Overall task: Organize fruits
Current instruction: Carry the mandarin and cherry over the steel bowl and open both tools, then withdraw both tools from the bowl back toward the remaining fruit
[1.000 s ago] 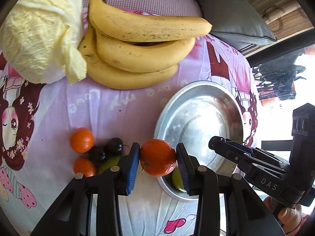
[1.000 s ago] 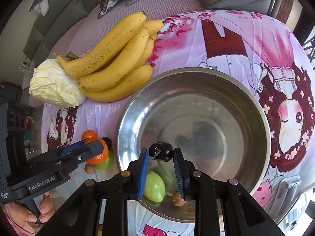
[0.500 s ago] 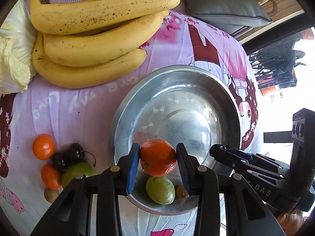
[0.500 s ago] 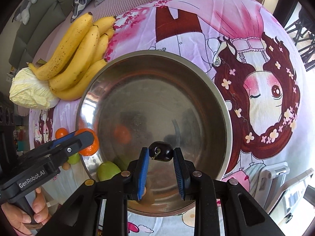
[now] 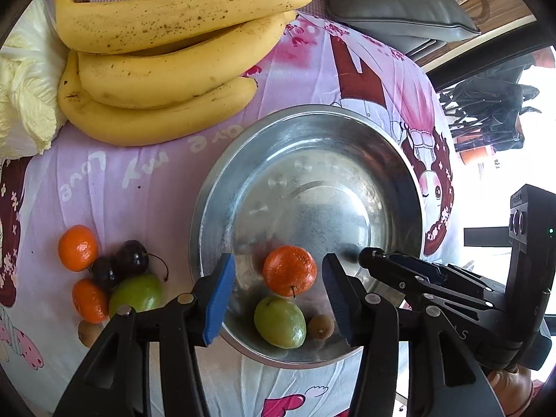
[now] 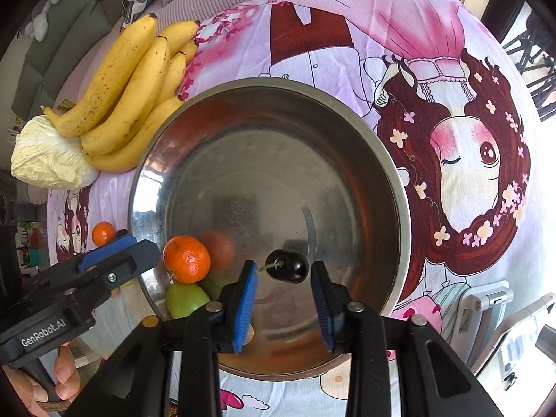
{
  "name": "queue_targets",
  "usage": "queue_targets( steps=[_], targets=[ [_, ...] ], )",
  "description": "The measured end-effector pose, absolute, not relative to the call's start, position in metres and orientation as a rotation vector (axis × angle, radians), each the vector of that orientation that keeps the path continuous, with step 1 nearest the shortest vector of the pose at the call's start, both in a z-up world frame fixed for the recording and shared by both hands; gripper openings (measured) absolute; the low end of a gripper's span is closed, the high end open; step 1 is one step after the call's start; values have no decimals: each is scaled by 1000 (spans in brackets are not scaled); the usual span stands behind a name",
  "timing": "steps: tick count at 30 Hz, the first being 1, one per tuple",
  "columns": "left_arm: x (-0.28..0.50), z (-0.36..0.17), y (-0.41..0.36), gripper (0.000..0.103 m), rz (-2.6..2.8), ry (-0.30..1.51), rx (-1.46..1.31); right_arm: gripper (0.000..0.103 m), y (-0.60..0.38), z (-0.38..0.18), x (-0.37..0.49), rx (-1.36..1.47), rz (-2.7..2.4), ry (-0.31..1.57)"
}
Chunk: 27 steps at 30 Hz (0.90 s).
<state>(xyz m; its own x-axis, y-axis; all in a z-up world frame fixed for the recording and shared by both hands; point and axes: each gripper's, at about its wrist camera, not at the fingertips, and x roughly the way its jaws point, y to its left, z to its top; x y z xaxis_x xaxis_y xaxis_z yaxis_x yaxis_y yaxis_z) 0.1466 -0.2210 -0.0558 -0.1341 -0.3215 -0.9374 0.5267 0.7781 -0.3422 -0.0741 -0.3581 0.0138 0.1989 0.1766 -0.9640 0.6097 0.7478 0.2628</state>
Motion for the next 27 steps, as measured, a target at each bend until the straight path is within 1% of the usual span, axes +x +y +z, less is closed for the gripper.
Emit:
queue_targets(
  steps=[1,6,8,9,11,12,13,14,16,17,18,27],
  targets=[
    [148,-54,-218,57,-727,1541,170,69,-356,18,-74,702,-340,1365],
    [155,-49,-202,66,-663,1536,173,74,-349,27,-66,671,-345,1368],
    [159,-49,-193,68,-626,1540,162,84,-347,26,-65,672,-351,1367],
    [162,-49,-189,72,-605,1543,156,86,-346,26,-64,668,-356,1367],
    [167,-51,-178,81,-558,1543,137,93,-344,26,-62,660,-362,1370],
    [169,-51,-172,81,-538,1541,126,96,-343,26,-61,660,-365,1373],
    [172,-52,-167,81,-517,1540,118,101,-341,26,-59,662,-367,1377],
    [175,-53,-162,81,-495,1539,113,103,-340,25,-58,667,-369,1380],
    [179,-54,-153,85,-457,1533,110,103,-337,24,-57,670,-366,1381],
    [181,-55,-149,91,-440,1528,113,103,-335,24,-57,666,-362,1381],
    [182,-55,-145,93,-424,1523,115,103,-334,24,-56,661,-362,1380],
    [195,-63,-115,93,-314,1519,105,103,-321,21,-43,624,-360,1375]
  ],
)
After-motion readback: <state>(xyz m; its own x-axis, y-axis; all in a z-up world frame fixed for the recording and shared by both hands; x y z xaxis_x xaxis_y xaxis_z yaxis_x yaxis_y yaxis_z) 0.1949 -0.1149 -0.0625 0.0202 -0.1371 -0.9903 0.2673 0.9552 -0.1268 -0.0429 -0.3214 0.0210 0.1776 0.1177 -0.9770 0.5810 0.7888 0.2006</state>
